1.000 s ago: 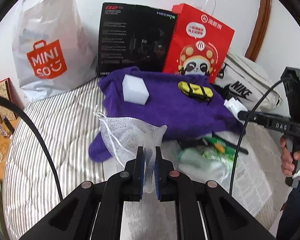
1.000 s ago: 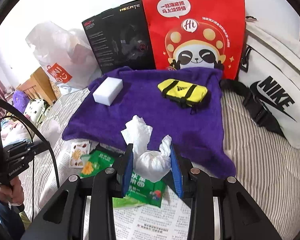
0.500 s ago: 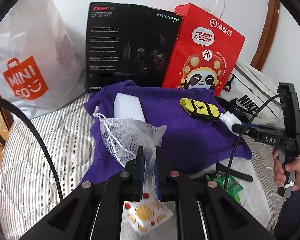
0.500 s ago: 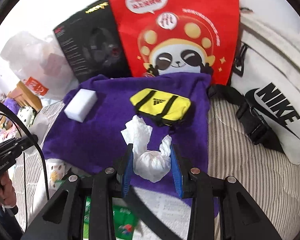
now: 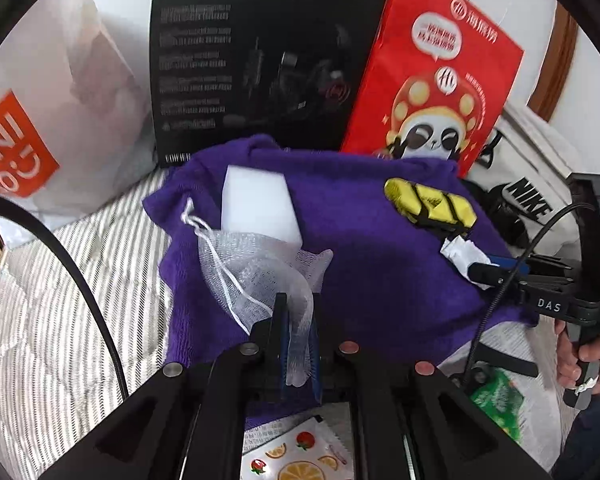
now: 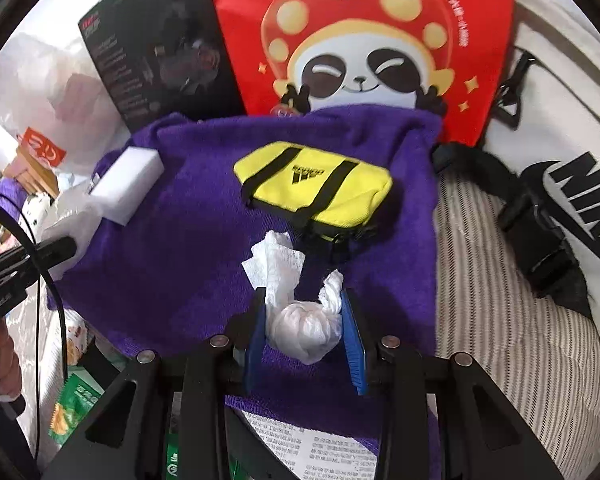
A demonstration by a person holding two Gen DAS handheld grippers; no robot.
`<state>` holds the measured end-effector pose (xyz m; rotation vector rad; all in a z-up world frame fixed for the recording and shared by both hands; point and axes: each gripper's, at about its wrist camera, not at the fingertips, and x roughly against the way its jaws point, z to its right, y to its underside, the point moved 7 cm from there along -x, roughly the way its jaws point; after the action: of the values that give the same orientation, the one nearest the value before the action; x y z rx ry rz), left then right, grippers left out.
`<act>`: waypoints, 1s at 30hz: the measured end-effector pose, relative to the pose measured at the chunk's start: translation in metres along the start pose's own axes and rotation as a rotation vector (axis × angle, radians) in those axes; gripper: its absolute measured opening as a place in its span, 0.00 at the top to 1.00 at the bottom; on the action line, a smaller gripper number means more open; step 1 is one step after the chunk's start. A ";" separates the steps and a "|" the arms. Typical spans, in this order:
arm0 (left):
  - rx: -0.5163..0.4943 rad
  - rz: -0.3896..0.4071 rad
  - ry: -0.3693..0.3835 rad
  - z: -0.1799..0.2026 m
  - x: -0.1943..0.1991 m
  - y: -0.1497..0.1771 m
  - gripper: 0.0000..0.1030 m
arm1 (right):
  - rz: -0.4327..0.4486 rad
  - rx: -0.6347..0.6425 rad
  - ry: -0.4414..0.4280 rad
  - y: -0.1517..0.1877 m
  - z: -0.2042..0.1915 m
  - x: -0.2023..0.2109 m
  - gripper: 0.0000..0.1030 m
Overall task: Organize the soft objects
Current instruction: 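Carry the mesh bag and white cloth over the purple towel with both tools, then lower the mesh bag and white cloth onto the towel and open both tools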
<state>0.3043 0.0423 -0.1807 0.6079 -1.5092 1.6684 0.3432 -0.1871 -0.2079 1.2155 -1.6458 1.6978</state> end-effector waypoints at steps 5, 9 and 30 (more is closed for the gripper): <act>0.011 -0.039 -0.022 -0.010 -0.017 0.005 0.91 | -0.015 -0.007 0.000 0.002 -0.001 -0.010 0.66; -0.014 -0.042 -0.049 -0.009 -0.023 0.008 0.88 | -0.013 -0.011 0.002 0.002 0.001 -0.012 0.65; -0.043 -0.023 0.001 -0.001 0.014 0.015 0.41 | 0.000 0.011 0.017 0.005 0.002 0.019 0.22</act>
<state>0.2846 0.0470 -0.1792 0.5993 -1.5283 1.6148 0.3302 -0.1940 -0.1950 1.2028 -1.6280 1.7143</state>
